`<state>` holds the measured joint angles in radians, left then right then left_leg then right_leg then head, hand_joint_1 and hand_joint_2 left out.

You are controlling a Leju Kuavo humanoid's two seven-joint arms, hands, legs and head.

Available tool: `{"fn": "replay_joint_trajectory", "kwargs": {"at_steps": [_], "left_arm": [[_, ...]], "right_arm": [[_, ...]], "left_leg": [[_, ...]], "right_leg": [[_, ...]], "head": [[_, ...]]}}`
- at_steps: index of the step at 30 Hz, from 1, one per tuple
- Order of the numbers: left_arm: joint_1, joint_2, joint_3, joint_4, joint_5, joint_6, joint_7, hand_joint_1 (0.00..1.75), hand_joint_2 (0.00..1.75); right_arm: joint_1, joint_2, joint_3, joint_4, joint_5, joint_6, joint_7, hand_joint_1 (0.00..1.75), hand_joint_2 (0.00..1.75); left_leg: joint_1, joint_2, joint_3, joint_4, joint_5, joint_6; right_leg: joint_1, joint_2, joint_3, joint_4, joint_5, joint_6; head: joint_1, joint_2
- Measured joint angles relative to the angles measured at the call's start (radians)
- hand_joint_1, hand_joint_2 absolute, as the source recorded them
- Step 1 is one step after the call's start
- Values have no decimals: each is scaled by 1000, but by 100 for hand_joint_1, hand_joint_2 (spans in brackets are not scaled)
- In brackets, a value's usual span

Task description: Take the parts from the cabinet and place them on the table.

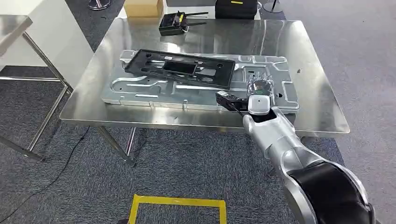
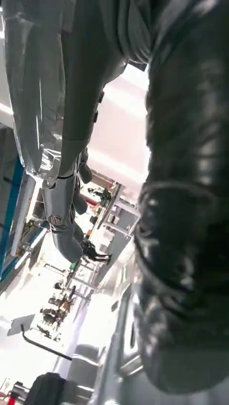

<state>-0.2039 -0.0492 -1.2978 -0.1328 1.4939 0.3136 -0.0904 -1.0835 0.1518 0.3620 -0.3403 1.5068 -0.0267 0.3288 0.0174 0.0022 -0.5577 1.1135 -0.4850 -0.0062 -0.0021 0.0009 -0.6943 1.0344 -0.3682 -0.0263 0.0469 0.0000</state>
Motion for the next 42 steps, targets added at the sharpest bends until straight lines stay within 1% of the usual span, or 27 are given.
{"fn": "replay_joint_trajectory", "kwargs": {"at_steps": [1,5,6,7,9,10,11,12,14,15,16,17,20,21,22,24,25,26,28,30,32,36,37,39,40,41,42], "left_arm": [[-2,0,0,0,0,0,0,0,0],[-2,-8,-2,0,0,3,3,0,0],[-5,-11,-2,0,0,4,4,0,0],[-6,-12,-2,0,0,4,4,0,0],[-7,-16,-2,0,-1,4,5,0,0],[-8,-19,-3,0,-2,5,9,0,0],[-8,-21,-4,0,-3,6,12,0,0],[-9,-25,-6,0,-3,7,15,0,0],[-9,-31,-11,0,-3,11,19,0,0],[-10,-32,-12,0,-3,12,19,0,0],[-10,-32,-13,0,-3,13,21,0,0],[-12,-35,-16,0,-3,13,21,0,0],[-12,-39,-24,0,-3,12,21,0,0],[-11,-39,-26,0,-3,9,22,0,0],[-9,-39,-26,0,-3,7,22,0,0],[-8,-39,-27,0,-3,3,24,0,0],[-9,-39,-27,0,-3,3,24,0,0],[-9,-39,-27,0,-3,3,24,0,0],[-9,-39,-27,0,-3,3,24,0,0],[-10,-39,-27,0,-3,3,24,0,0],[-14,-36,-27,0,-2,-3,24,0,0],[-2,-27,-25,0,4,-31,16,0,0],[0,-22,-25,0,5,-36,12,0,0],[2,-12,-24,0,6,-51,8,0,0],[6,-6,-23,0,6,-60,4,0,0],[12,5,-21,0,6,-69,2,0,0],[19,11,-19,0,7,-77,2,0,0]], "right_arm": [[0,-1,-1,0,0,-1,0,0,0],[3,-14,-7,1,-1,-13,-8,0,0],[3,-25,-9,1,-1,-14,-10,0,0],[3,-27,-10,1,-2,-14,-12,0,0],[5,-39,-14,2,-4,-14,-12,0,0],[9,-47,-16,2,-7,-15,-14,0,0],[16,-55,-18,2,-9,-17,-17,0,0],[24,-64,-21,3,-13,-20,-21,0,0],[33,-79,-27,3,-19,-28,-27,0,0],[33,-83,-28,3,-21,-31,-31,0,0],[33,-87,-30,1,-23,-35,-33,0,0],[35,-89,-32,0,-25,-39,-34,0,0],[51,-101,-37,2,-34,-49,-41,0,0],[59,-104,-42,4,-42,-51,-44,0,0],[64,-105,-45,5,-46,-53,-46,0,0],[77,-109,-50,5,-53,-64,-51,0,0],[84,-112,-51,6,-53,-66,-52,0,0],[91,-114,-52,6,-53,-66,-51,0,0],[102,-119,-53,6,-54,-66,-52,0,0],[106,-123,-58,6,-60,-66,-53,0,0],[114,-129,-65,6,-73,-68,-62,0,0],[169,-126,-89,11,-110,-91,-83,0,0],[184,-126,-97,15,-120,-96,-84,0,0],[212,-122,-115,22,-138,-103,-84,0,0],[234,-119,-127,25,-153,-109,-84,0,0],[265,-117,-142,29,-170,-118,-87,0,0],[294,-116,-161,34,-192,-122,-92,0,0]], "left_leg": [[-8,0,50,-76,-35,2],[-11,-2,34,-102,-8,31],[-6,6,31,-107,9,40],[-6,7,16,-109,20,52],[-7,8,-17,-108,47,55],[-8,9,-37,-107,61,55],[-8,9,-54,-106,74,55],[-8,9,-73,-104,87,53],[-8,8,-107,-97,109,48],[-8,7,-118,-92,118,43],[-12,7,-128,-88,125,36],[-12,9,-129,-85,132,30],[-7,10,-133,-99,165,9],[1,8,-141,-95,156,5],[0,7,-160,-66,101,4],[0,6,-196,75,-34,0],[0,6,-209,153,-74,-1],[0,6,-212,210,-81,0],[-2,5,-168,213,-20,6],[-9,5,-52,81,21,18],[-19,4,71,-99,-48,29],[-18,5,55,-123,-17,49],[-14,10,50,-129,1,55],[-15,10,11,-130,32,69],[-15,10,-5,-130,46,68],[-15,9,-21,-129,58,67],[-15,8,-37,-127,69,66]], "right_leg": [[5,1,-10,2,6,7],[3,-1,-8,-18,48,34],[-5,2,-15,-4,20,37],[-4,0,-30,33,-40,40],[-7,1,-68,175,-161,49],[-9,0,-84,255,-194,54],[-11,0,-86,302,-190,56],[-14,0,-69,312,-159,58],[-18,0,18,221,-93,59],[-21,0,90,132,-96,57],[-17,0,168,30,-148,52],[-11,4,186,-18,-164,46],[-3,2,168,-19,-136,27],[-9,-4,156,-27,-119,15],[-8,-4,143,-27,-105,6],[-6,-4,107,-27,-77,-1],[-4,-4,89,-26,-63,-3],[-1,-4,72,-25,-50,-2],[2,-4,35,-21,-25,0],[1,-3,5,-12,-4,5],[4,-3,-7,-6,11,15],[7,-7,-2,-34,57,40],[-4,-2,-12,-22,26,40],[-8,-2,-49,96,-122,49],[-11,-1,-60,174,-174,53],[-12,-1,-63,241,-190,56],[-14,-1,-58,280,-174,59]], "head": [[0,0],[2,0],[1,0],[3,0],[4,0],[3,0],[4,0],[3,0],[3,0],[3,0],[4,0],[1,0],[2,0],[2,0],[2,0],[1,0],[1,0],[1,0],[1,0],[1,0],[1,0],[3,0],[2,0],[2,0],[2,0],[2,0],[3,0]]}}
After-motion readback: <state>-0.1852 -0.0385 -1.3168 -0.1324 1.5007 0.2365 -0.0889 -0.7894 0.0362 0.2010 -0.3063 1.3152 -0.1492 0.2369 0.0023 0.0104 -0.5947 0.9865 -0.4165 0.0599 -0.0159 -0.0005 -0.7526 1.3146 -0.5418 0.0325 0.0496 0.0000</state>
